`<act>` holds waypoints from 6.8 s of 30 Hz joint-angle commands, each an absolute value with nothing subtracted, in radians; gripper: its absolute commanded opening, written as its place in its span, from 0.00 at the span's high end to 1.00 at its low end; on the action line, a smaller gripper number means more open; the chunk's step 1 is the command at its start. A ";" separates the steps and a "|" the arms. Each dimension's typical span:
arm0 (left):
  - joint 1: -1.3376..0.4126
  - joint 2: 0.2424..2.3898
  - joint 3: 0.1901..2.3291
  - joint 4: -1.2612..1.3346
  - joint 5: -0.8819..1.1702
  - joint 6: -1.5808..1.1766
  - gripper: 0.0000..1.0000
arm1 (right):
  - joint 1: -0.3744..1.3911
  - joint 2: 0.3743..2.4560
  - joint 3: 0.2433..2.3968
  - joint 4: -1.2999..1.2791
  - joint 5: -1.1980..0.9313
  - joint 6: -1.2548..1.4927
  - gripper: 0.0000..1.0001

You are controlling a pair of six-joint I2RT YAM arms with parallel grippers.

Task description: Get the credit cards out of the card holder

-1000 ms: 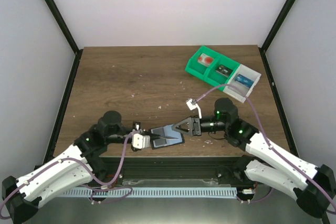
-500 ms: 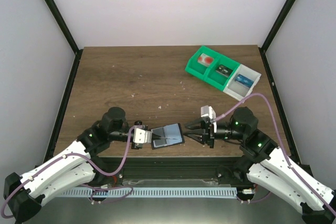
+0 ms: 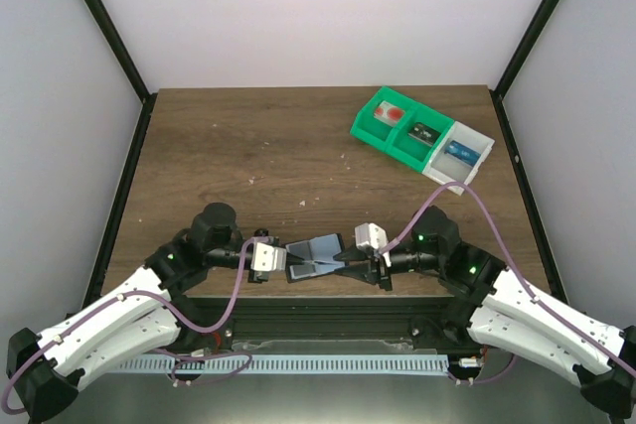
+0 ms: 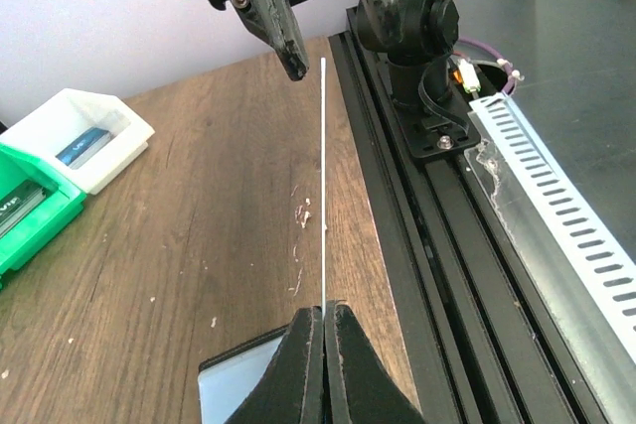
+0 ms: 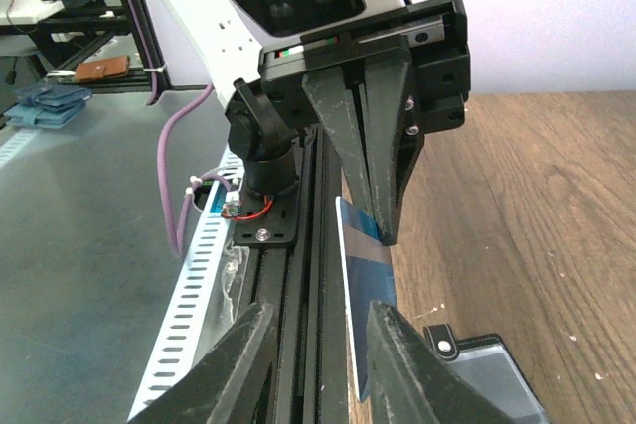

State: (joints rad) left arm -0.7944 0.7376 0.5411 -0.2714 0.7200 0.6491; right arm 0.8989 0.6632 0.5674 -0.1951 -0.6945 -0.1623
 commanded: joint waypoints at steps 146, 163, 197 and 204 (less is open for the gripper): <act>-0.715 0.663 0.551 -0.259 0.159 -0.215 0.00 | -0.299 1.934 1.261 -0.020 -0.206 0.608 0.80; -0.719 0.674 0.553 -0.261 0.142 -0.227 0.01 | -0.294 1.840 1.300 -0.158 -0.123 0.674 0.67; -0.717 0.912 0.454 -0.140 0.156 -0.707 0.15 | 0.269 1.165 0.797 -0.324 -0.507 0.621 0.67; -0.731 1.045 0.434 -0.033 0.230 -0.798 0.16 | 0.513 1.086 0.665 -0.210 -0.475 0.735 0.67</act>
State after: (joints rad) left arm -0.7246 0.9951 0.4557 -0.1398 0.1631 -0.7109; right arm 0.4164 1.1099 0.7212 -0.2897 -0.4919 0.6605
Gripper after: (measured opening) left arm 0.837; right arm 0.333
